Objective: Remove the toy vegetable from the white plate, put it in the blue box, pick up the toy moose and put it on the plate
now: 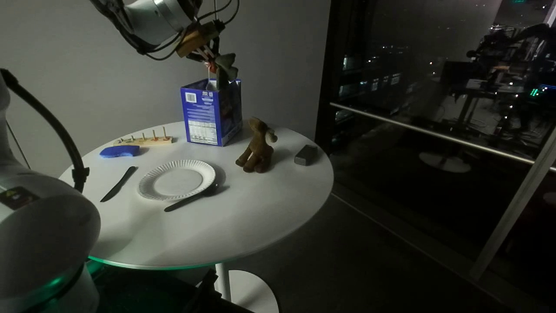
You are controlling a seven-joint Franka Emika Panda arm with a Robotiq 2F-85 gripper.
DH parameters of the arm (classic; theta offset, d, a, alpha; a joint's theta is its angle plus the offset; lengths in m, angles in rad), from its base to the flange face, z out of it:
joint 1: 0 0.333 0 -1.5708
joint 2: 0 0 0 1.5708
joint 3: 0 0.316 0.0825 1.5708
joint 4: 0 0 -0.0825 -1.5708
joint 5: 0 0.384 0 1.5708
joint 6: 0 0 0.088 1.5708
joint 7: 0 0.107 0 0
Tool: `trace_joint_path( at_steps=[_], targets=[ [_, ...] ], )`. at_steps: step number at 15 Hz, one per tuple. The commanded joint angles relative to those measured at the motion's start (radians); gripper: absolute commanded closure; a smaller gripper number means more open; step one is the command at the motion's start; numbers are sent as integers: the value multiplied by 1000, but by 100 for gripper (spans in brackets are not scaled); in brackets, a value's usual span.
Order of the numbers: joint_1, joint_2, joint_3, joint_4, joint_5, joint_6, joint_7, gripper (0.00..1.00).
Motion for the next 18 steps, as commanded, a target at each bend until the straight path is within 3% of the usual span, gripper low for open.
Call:
trace_joint_path(
  at_steps=[1, 2, 3, 4, 10, 11, 13, 14, 15, 17, 18],
  targets=[
    [63, 86, -39, 92, 104, -27, -96, 91],
    [68, 93, -47, 104, 141, -41, -135, 90],
    [74, 99, -53, 116, 169, -54, -163, 60],
    [80, 104, -59, 126, 180, -69, -176, 59],
    [86, 100, -86, 193, 250, -164, -254, 14],
    [86, 101, -92, 203, 246, -181, -261, 58],
    [87, 97, -99, 211, 232, -201, -269, 54],
    [87, 90, -102, 211, 229, -203, -268, 24],
    [88, 84, -108, 213, 217, -208, -253, 15],
    [94, 61, -134, 215, 135, -230, -133, 8],
    [95, 37, -139, 213, 140, -320, -88, 1]
  ],
)
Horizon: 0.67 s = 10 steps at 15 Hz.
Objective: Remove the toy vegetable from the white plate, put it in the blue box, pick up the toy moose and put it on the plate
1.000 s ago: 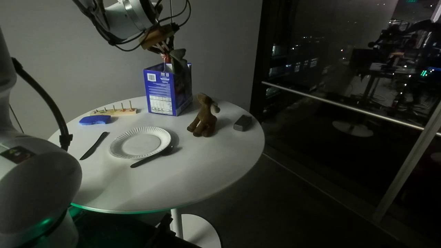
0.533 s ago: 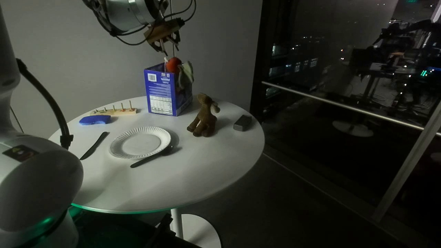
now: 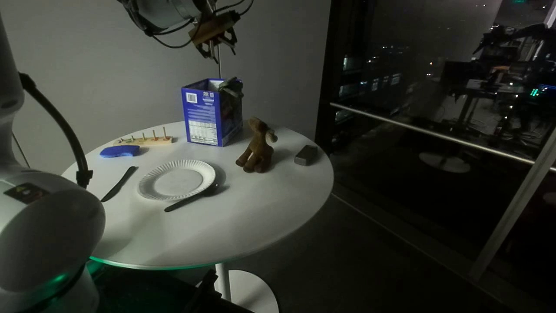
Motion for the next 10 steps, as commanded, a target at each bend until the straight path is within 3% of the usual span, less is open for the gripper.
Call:
trace_joint_path(
  at_steps=[1, 6, 10],
  targets=[
    [18, -69, -34, 11, -29, -195, 130, 0],
    [-30, -195, -55, -12, 133, -617, 18, 0],
    [-57, -218, -109, 6, 236, -903, -78, 0]
  ],
)
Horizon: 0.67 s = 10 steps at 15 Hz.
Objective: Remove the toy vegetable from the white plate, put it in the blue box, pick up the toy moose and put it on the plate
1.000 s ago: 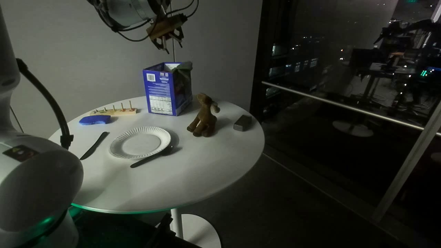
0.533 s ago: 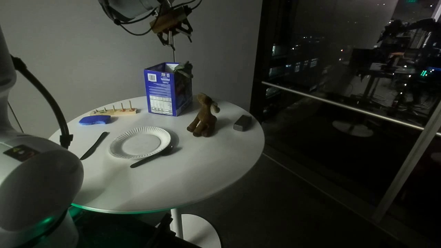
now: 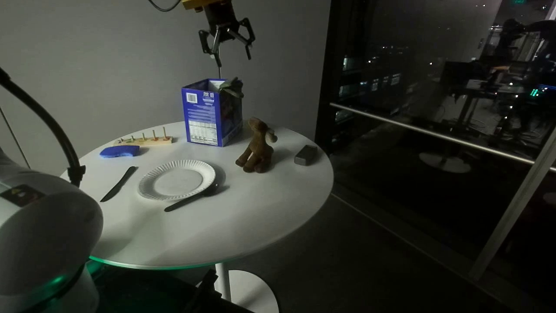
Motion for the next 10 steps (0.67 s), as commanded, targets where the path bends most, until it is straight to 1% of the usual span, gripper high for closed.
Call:
trace_joint_path(
  at_steps=[1, 2, 3, 4, 5, 10],
  targets=[
    [-28, -16, -47, 0, 96, -187, -98, 0],
    [-1, -44, -20, -141, 127, -148, -32, 0],
    [-3, -36, -21, -163, 144, -167, -20, 0],
    [-16, -12, -31, -60, 110, -171, -50, 0],
    [-15, -7, -31, -93, 112, -167, -49, 0],
    [-15, -7, -30, -75, 112, -165, -49, 0]
  ],
)
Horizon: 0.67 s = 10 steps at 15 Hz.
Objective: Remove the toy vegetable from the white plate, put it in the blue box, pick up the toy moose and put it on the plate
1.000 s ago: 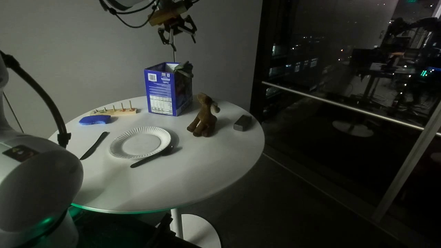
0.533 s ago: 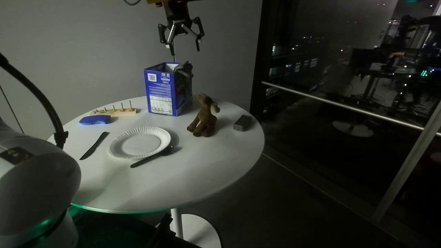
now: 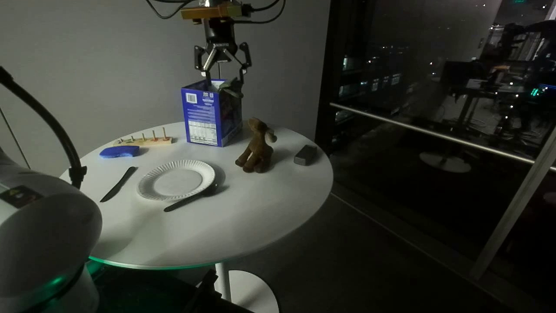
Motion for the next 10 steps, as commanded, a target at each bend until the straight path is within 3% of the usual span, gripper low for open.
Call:
trace_joint_path(
  at_steps=[1, 4, 7, 10],
  targets=[
    [-1, 1, -2, 4, 0, -2, 0, 0],
    [-1, 24, 0, 2, -12, 9, 1, 0],
    [2, 64, 2, -35, 6, 99, -1, 0],
    [-4, 101, -2, -77, 35, 297, 28, 0]
  ],
)
